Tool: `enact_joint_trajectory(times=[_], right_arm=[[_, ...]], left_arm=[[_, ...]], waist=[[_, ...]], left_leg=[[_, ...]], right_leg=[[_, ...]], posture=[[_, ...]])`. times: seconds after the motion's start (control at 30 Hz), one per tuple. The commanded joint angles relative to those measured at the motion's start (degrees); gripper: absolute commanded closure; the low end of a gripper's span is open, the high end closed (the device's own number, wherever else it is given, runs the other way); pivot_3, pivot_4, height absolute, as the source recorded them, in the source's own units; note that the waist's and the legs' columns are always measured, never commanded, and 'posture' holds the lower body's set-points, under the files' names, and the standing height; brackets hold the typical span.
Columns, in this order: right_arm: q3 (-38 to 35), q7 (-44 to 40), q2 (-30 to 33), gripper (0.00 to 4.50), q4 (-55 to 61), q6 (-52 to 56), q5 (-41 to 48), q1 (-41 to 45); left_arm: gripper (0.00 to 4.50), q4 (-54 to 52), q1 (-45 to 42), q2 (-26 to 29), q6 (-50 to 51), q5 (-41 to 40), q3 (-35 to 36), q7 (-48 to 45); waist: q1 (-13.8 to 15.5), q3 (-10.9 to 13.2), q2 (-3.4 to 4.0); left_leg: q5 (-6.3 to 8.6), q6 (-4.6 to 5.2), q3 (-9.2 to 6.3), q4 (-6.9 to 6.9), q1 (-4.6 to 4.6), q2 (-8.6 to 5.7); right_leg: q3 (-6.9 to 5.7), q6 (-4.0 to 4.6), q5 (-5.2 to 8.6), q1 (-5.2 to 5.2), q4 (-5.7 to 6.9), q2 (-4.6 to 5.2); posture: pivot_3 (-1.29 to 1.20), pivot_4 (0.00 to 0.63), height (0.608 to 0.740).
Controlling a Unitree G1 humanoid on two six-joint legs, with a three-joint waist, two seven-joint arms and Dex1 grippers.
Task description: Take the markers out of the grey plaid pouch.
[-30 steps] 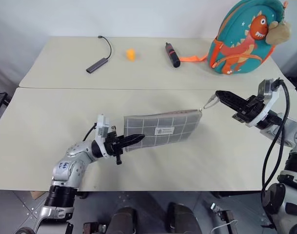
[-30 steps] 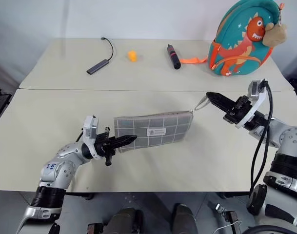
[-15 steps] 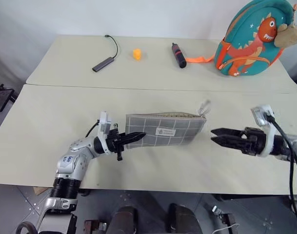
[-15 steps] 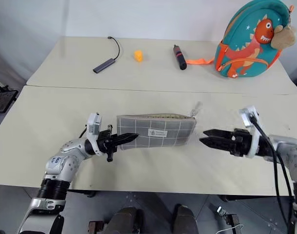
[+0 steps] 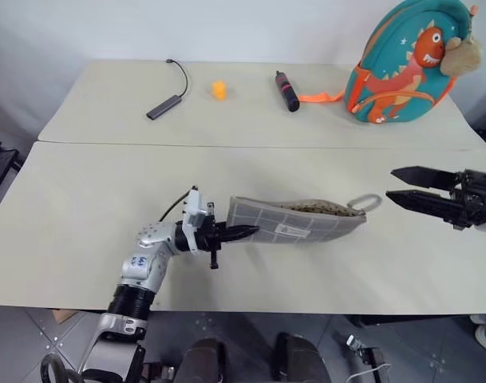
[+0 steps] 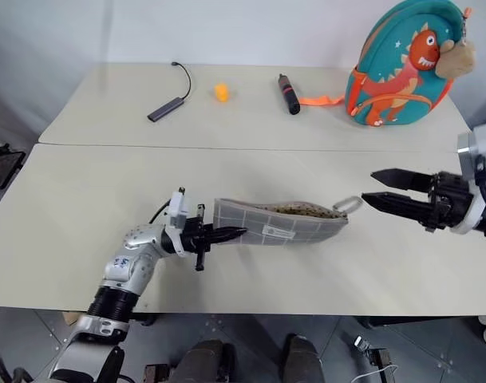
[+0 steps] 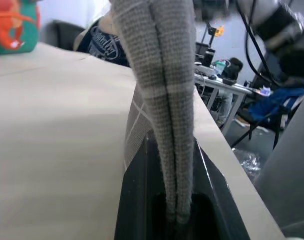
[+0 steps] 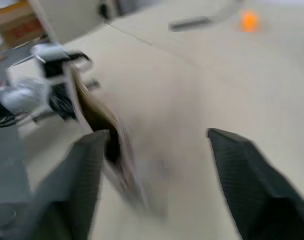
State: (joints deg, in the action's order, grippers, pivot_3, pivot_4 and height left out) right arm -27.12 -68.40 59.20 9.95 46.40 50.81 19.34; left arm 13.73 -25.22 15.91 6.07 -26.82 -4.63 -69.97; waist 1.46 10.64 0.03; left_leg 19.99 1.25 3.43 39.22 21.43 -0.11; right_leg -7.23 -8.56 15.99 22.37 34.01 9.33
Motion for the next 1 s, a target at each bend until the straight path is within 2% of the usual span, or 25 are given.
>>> enact_joint_trajectory(times=[0.03, 0.2, 0.23, 0.3, 0.37, 0.47, 0.73, 0.87, 1.0], right_arm=[[3.30, 1.51, 0.67, 2.43, 6.40, 2.02, 3.93, 5.35], [12.87, 0.70, 0.28, 4.21, 10.79, -0.34, -0.06, 9.81], [15.18, 0.35, 0.21, 4.45, 11.16, -1.48, -1.79, 10.32], [21.74, -0.90, -1.43, 4.45, 10.57, -3.81, -5.82, 12.44], [23.97, -1.61, -2.01, 4.45, 10.38, -5.07, -7.51, 12.42], [28.35, -2.82, -1.42, 4.45, 8.41, -11.51, -15.40, 11.76], [31.41, -3.92, -2.22, 4.45, 6.57, -19.33, -23.67, 8.52], [35.32, -2.45, -2.47, 4.45, 6.84, -20.57, -29.45, 10.47], [42.09, -1.66, -4.73, 4.45, 10.64, -15.30, -32.75, 14.22]], left_arm=[[4.50, -2.79, 2.33, -2.28, -2.14, 0.67, -0.50, 2.56], [4.50, -5.84, 5.40, -2.91, -1.65, 1.29, -2.08, 3.77], [4.50, -6.21, 5.83, -2.73, -1.93, 1.78, -2.54, 3.86], [4.50, -5.36, 5.13, -3.13, -1.81, 1.79, -2.35, 4.59], [4.50, -5.90, 5.63, -3.40, -2.08, 2.15, -2.80, 5.18], [4.50, -6.33, 6.08, -3.48, -1.93, 2.28, -3.20, 5.61], [4.50, -5.00, 5.29, -4.23, -1.72, 2.58, -3.74, 6.66], [4.50, -4.94, 4.81, -4.55, -2.04, 2.84, -3.95, 6.86], [4.50, -4.12, 4.16, -4.62, -2.61, 3.14, -3.87, 6.57]], waist=[[0.11, 0.00, 0.00], [0.23, 0.00, 0.00], [0.21, 0.00, 0.00], [0.01, 0.00, 0.00], [0.02, 0.00, 0.00], [0.09, 0.00, 0.00], [-0.02, 0.00, 0.00], [-0.03, 0.00, 0.00], [-0.09, 0.00, 0.00]], left_leg=[[0.00, 0.01, -0.03, 0.00, 0.03, -0.04], [0.02, 0.04, -0.55, 0.09, 0.09, -0.10], [0.02, 0.05, -0.56, 0.09, 0.10, -0.12], [0.02, 0.05, -0.55, 0.09, 0.10, -0.13], [0.02, 0.05, -0.55, 0.11, 0.10, -0.11], [0.02, 0.05, -0.54, 0.13, 0.12, -0.14], [0.02, 0.06, -0.43, 0.20, 0.14, -0.13], [0.02, 0.06, -0.45, 0.28, 0.13, -0.11], [0.02, 0.06, -0.53, 0.31, 0.13, -0.10]], right_leg=[[0.01, 0.00, 0.00, 0.01, 0.00, 0.05], [-0.05, -0.06, -0.05, -0.04, -0.05, 0.09], [-0.02, -0.06, -0.05, -0.03, -0.05, 0.10], [-0.02, -0.06, -0.05, -0.03, -0.03, 0.09], [-0.03, -0.06, -0.05, -0.01, -0.01, 0.08], [-0.04, -0.06, -0.05, -0.01, -0.01, 0.09], [-0.10, -0.06, -0.05, -0.05, 0.00, 0.08], [-0.10, -0.06, -0.05, -0.07, 0.03, 0.08], [-0.10, -0.06, -0.05, -0.06, 0.06, 0.08]], posture=[[0.00, 0.150, 0.740], [0.00, 0.150, 0.740], [0.00, 0.150, 0.740], [0.00, 0.150, 0.740], [0.00, 0.150, 0.740], [0.00, 0.150, 0.740], [0.00, 0.150, 0.740], [0.00, 0.150, 0.740], [0.00, 0.150, 0.740]])
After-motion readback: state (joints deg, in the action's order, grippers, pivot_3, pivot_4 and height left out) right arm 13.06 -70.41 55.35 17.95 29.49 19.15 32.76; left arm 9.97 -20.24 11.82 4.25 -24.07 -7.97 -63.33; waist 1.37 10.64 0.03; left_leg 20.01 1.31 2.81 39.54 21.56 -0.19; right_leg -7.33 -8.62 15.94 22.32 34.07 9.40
